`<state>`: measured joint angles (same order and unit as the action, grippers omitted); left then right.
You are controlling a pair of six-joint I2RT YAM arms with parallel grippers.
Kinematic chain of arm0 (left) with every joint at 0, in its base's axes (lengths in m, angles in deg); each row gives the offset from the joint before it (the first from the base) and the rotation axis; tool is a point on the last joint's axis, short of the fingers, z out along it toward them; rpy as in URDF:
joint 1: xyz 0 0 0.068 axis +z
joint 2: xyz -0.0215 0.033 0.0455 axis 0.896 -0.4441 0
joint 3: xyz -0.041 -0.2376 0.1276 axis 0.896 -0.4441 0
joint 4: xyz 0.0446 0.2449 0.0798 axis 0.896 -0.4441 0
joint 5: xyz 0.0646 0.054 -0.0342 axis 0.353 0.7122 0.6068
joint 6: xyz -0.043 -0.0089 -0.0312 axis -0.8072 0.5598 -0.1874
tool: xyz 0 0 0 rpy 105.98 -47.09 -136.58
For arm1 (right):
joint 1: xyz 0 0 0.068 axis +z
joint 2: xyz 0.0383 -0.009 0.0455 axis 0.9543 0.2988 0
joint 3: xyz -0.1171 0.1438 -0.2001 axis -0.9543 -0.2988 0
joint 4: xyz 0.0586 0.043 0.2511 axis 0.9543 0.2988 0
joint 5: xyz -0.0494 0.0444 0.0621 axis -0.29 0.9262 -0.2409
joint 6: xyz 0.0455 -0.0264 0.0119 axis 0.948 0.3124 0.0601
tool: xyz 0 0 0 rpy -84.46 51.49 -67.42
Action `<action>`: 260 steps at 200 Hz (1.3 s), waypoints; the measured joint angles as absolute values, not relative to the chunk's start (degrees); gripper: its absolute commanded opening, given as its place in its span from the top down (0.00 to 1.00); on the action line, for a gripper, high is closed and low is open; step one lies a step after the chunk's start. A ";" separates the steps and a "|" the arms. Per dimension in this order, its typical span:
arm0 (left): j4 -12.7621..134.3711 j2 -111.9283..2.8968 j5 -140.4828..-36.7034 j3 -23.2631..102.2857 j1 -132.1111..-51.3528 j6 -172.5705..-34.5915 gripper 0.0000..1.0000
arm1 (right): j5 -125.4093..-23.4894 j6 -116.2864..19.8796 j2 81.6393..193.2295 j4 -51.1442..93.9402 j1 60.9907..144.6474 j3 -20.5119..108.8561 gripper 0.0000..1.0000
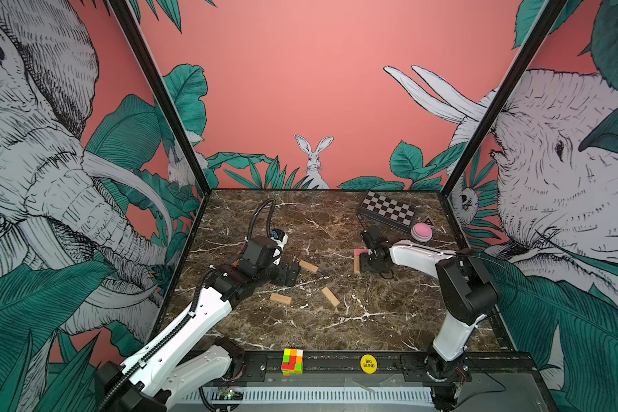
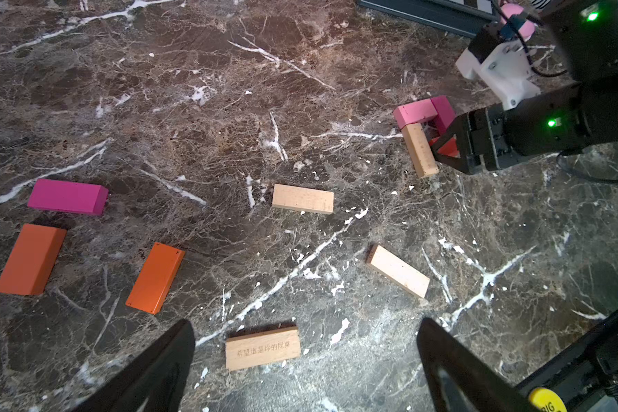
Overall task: Assemble the letter p with building blocks
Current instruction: Assemble the building block at the center of the board.
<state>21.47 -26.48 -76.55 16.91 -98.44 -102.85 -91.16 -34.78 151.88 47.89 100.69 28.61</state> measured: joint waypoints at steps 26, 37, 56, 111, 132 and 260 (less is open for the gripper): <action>21.47 -26.57 -76.55 16.91 -98.42 -102.85 0.01 | -91.38 -35.00 151.96 47.85 100.69 28.61 0.29; 21.47 -26.57 -76.55 16.91 -98.40 -102.83 0.01 | -91.51 -35.06 151.96 47.85 100.69 28.61 0.28; 21.47 -26.57 -76.55 16.91 -98.40 -102.85 0.01 | -91.53 -35.22 151.96 47.80 100.69 28.61 0.26; 21.47 -26.59 -76.55 16.91 -98.40 -102.85 0.01 | -91.51 -35.20 151.90 47.56 100.67 28.43 0.25; 21.47 -26.72 -76.57 16.91 -98.40 -102.87 0.01 | -91.33 -35.20 151.37 46.69 100.69 27.62 0.25; 26.41 -36.54 -84.13 16.65 -98.40 -107.81 0.17 | -89.15 -34.32 139.86 49.22 100.47 20.48 0.21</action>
